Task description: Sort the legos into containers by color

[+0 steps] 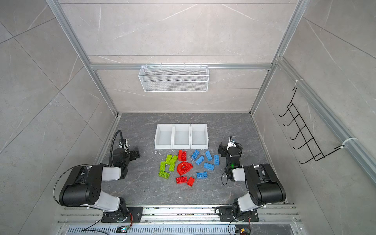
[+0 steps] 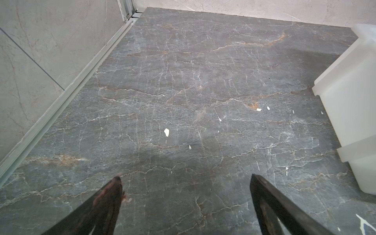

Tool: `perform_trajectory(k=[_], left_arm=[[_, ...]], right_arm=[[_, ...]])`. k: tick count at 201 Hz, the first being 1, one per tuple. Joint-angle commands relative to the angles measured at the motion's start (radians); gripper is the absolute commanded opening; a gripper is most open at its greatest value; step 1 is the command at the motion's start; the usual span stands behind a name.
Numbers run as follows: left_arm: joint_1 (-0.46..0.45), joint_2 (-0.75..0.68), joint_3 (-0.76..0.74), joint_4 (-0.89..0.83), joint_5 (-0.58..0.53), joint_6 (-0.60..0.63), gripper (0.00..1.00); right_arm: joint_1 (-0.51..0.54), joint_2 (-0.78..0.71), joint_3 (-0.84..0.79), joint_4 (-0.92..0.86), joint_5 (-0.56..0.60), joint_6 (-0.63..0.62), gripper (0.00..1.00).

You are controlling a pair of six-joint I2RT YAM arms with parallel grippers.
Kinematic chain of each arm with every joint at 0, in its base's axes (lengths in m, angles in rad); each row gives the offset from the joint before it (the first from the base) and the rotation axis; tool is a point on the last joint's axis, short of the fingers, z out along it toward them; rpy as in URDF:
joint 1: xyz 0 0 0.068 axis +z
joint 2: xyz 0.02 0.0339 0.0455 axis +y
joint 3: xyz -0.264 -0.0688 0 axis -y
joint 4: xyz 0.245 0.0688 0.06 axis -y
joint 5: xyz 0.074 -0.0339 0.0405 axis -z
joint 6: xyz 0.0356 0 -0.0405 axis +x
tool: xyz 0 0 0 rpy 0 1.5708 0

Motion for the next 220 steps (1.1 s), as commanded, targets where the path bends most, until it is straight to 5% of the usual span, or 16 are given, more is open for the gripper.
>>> perform_trajectory(k=[1,220], left_arm=[[0.006,-0.016,0.023,0.039,0.014,0.027,1.0],[0.006,-0.014,0.025,0.039,0.017,0.027,1.0]], right_arm=[[-0.004,0.008,0.008,0.015,-0.009,-0.008,1.0],[-0.005,0.009,0.01,0.009,-0.014,-0.006,0.99]])
